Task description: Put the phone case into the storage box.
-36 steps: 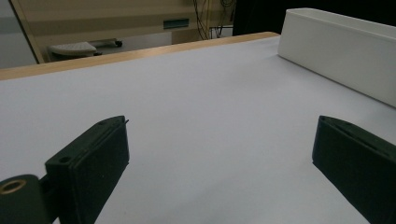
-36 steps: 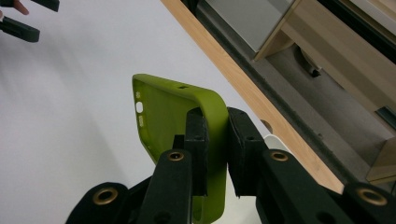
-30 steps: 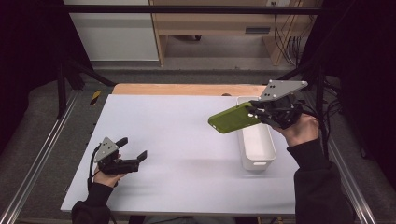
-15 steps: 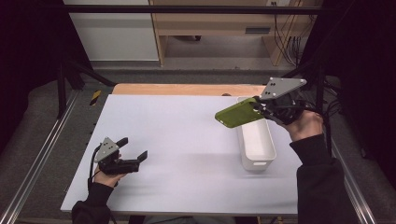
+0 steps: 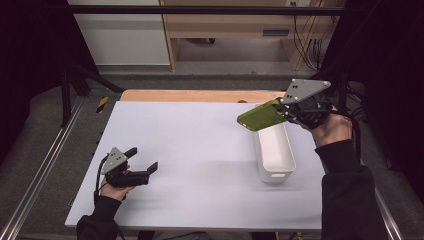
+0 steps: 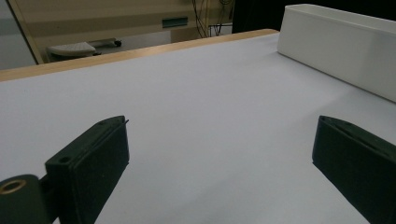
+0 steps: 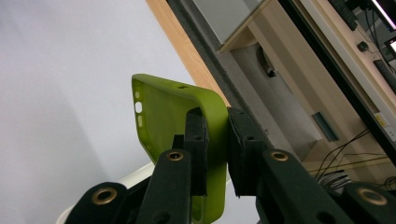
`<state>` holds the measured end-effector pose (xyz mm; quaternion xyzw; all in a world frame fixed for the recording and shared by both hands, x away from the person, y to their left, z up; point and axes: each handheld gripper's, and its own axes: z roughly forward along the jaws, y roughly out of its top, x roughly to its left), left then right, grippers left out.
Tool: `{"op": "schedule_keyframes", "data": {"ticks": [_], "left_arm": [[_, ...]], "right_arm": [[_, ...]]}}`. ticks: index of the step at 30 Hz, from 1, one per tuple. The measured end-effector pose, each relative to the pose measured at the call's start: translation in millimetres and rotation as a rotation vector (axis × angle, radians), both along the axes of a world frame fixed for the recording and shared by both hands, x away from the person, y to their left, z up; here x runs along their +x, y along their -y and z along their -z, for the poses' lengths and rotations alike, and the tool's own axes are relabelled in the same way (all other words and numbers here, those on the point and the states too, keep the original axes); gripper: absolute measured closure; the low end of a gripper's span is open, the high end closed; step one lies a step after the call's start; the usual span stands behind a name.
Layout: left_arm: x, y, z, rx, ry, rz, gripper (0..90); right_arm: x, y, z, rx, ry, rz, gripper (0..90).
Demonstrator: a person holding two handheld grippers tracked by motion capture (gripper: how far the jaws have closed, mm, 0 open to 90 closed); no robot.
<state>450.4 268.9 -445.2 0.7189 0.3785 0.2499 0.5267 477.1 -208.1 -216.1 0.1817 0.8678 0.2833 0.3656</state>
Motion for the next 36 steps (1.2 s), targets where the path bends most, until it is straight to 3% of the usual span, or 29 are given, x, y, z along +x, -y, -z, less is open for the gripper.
{"op": "schedule_keyframes", "data": {"ticks": [15,36], "left_arm": [[0.0,0.1,0.2,0.004,0.001,0.002,3.3],[0.3,0.0,0.6,0.005,0.001,0.004,3.3]], "right_arm": [[1.2,3.7,-4.3,-0.076,0.047,-0.008,79.4],[13.7,11.5,-1.5,-0.174,0.078,-0.028,79.3]]}}
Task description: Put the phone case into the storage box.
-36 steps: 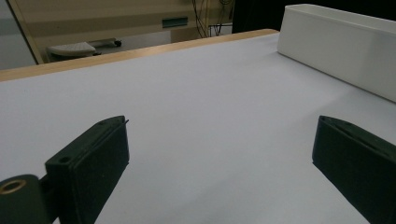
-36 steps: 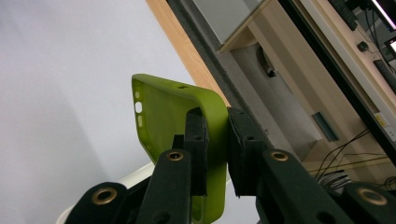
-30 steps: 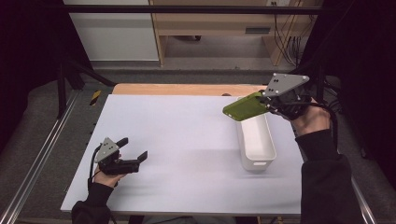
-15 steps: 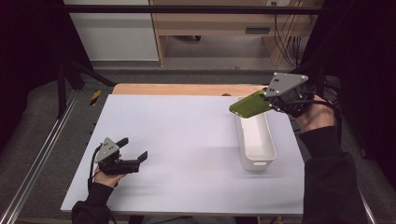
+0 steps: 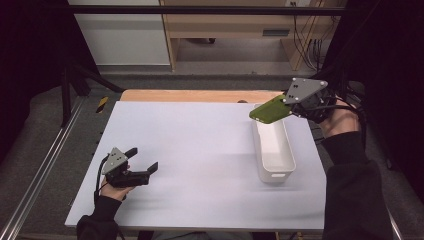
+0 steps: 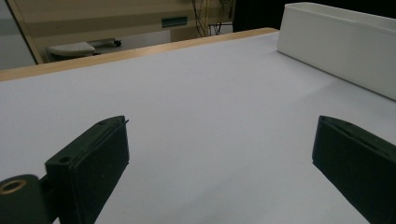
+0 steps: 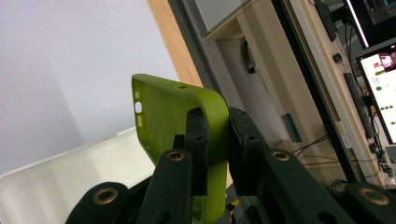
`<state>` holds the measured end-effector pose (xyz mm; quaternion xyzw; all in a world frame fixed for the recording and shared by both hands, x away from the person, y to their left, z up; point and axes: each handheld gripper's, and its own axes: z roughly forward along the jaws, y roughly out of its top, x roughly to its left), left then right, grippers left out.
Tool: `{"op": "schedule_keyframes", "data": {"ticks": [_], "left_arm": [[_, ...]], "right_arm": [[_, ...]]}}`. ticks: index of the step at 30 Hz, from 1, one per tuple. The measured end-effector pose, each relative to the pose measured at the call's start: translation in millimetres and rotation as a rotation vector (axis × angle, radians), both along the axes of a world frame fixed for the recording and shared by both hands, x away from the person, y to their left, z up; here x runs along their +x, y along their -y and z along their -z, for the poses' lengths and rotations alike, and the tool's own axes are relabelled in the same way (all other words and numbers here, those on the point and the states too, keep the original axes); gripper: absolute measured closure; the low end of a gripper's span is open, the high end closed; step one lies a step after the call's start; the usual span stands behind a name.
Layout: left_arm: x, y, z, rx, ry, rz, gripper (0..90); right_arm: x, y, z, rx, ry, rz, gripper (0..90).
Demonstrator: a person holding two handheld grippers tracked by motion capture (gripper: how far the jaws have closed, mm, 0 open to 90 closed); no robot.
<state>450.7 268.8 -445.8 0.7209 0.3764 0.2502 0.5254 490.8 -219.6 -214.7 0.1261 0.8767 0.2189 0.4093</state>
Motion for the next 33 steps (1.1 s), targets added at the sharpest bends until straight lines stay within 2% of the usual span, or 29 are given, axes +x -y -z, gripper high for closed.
{"op": "schedule_keyframes", "data": {"ticks": [19,23,33], "left_arm": [[0.2,0.0,0.6,0.007,0.000,0.002,3.3],[0.2,0.0,0.6,0.007,0.000,0.003,3.3],[0.5,-0.3,0.9,0.008,0.000,0.002,3.3]], "right_arm": [[13.0,0.8,1.7,-0.091,0.023,-0.023,79.0],[18.6,1.7,4.1,-0.124,0.027,-0.032,79.0],[27.7,3.7,8.9,-0.150,0.027,-0.043,79.0]]}}
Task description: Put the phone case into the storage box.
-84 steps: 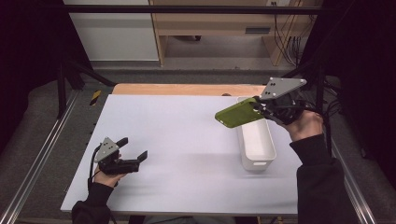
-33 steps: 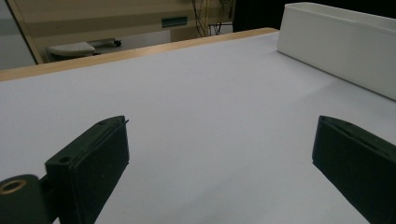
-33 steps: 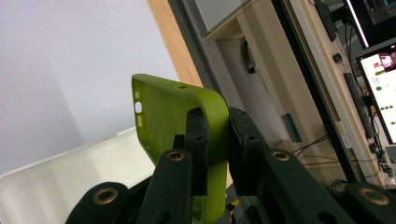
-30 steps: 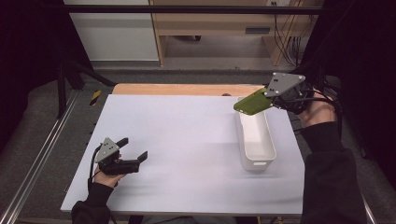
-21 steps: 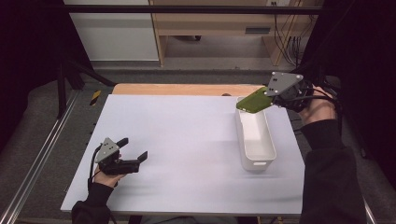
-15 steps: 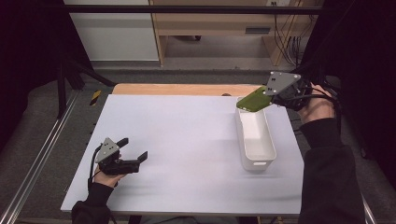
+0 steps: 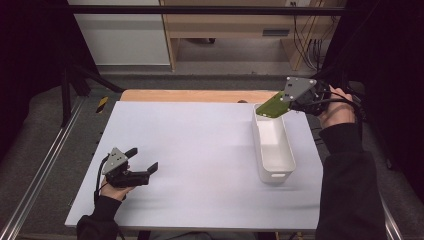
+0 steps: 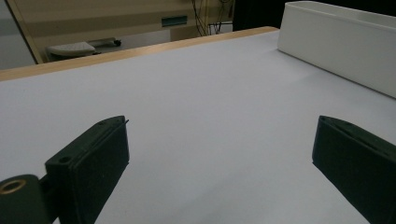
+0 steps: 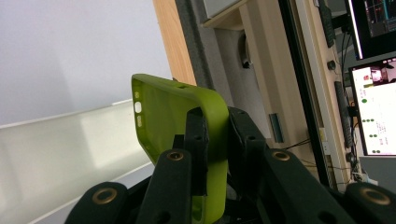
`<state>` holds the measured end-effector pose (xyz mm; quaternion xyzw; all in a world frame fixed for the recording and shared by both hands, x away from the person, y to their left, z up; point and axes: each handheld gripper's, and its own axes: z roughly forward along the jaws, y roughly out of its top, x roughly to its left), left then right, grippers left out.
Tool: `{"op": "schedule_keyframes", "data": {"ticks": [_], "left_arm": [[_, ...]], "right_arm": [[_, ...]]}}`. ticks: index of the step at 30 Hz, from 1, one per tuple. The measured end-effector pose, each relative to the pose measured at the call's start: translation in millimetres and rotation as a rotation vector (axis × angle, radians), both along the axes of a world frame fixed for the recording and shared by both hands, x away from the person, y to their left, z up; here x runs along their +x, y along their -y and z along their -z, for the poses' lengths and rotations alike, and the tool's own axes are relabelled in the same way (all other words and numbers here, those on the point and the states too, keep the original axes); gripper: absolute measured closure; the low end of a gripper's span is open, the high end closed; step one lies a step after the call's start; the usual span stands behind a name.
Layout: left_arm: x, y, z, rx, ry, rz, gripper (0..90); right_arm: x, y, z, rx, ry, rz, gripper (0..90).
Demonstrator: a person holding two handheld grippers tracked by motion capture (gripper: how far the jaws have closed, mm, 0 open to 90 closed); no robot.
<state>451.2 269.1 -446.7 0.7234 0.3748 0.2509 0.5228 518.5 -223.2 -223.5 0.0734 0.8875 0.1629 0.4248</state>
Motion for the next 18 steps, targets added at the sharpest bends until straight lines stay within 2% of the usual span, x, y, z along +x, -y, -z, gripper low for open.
{"op": "schedule_keyframes", "data": {"ticks": [18], "left_arm": [[0.7,0.8,1.5,0.003,-0.004,0.001,3.3]], "right_arm": [[13.8,-0.5,10.6,-0.053,-0.003,-0.026,78.9]]}}
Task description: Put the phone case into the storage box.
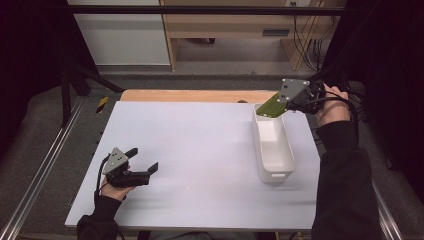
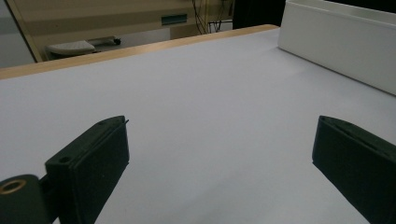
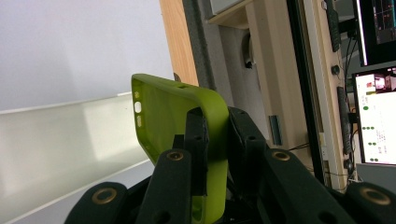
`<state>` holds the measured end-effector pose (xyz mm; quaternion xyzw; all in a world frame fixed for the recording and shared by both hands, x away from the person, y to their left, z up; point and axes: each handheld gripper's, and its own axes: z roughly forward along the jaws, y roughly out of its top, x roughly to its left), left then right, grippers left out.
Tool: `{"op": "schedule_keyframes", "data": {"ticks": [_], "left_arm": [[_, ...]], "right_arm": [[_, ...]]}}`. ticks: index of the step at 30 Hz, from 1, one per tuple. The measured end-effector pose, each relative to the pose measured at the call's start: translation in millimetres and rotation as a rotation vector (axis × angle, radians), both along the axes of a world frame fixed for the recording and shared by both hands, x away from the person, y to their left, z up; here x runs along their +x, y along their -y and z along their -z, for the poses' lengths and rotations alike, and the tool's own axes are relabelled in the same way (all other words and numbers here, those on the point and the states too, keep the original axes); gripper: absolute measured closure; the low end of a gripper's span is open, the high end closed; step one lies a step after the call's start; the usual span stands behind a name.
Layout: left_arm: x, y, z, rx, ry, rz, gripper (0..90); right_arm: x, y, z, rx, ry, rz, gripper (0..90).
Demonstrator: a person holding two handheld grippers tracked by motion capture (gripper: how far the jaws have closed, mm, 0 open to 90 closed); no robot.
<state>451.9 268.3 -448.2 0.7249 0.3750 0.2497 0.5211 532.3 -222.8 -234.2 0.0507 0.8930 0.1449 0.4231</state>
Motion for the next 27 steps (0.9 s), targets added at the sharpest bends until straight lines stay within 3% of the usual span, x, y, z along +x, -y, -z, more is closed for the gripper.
{"op": "schedule_keyframes", "data": {"ticks": [19,21,27], "left_arm": [[0.8,0.2,1.1,0.002,-0.003,0.001,3.3],[0.8,0.4,1.1,0.003,-0.004,0.001,3.3],[1.1,0.9,1.5,0.010,-0.005,0.006,3.3]], "right_arm": [[13.0,5.6,11.6,-0.051,-0.006,-0.014,78.9],[12.6,5.6,13.4,-0.049,-0.010,0.005,78.9],[18.4,5.1,17.6,-0.072,-0.014,-0.025,78.9]]}}
